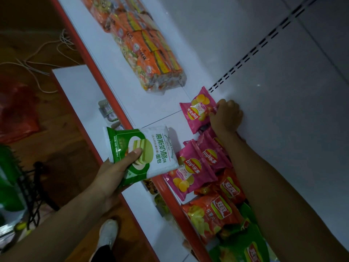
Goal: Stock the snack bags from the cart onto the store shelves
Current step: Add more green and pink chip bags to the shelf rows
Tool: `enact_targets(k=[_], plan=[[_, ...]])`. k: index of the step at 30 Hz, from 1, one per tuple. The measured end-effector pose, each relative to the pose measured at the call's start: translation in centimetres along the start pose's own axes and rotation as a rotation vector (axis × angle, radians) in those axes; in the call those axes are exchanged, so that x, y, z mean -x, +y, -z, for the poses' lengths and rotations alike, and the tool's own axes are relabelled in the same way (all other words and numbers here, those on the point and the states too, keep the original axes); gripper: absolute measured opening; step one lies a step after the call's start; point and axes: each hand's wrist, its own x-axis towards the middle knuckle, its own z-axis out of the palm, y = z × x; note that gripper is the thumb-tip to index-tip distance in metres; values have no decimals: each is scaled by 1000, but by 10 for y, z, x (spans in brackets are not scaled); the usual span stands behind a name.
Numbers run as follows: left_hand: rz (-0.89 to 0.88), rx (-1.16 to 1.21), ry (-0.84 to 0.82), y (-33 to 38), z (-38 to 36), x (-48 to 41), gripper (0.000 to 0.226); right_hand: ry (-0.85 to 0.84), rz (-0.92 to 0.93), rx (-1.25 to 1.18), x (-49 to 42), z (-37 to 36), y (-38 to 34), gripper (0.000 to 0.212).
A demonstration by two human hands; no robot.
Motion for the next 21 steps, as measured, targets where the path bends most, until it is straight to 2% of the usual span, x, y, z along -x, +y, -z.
enact_targets(k=[6, 9, 11, 14, 16, 18, 21], plan=[[-41, -10, -24, 11, -6, 1, 43, 62, 70, -167, 13, 23, -13, 36], [-56, -32, -66, 21, -9, 4, 33, 82, -39, -526, 37, 44, -31, 28], [-55, -64, -98, 28, -11, 12, 27, -12, -141, -817, 64, 60, -43, 29], [-53, -135, -151, 41, -8, 30, 28, -275, -227, -1123, 115, 86, -60, 39], [-48, -197, -179, 49, -5, 46, 33, -442, -314, -1307, 148, 108, -71, 39], [-35, -254, -200, 55, -2, 65, 31, -548, -382, -1398, 180, 132, -78, 39], [-4, -362, -292, 57, 4, 93, 26, -595, -474, -1489, 222, 164, -76, 30]])
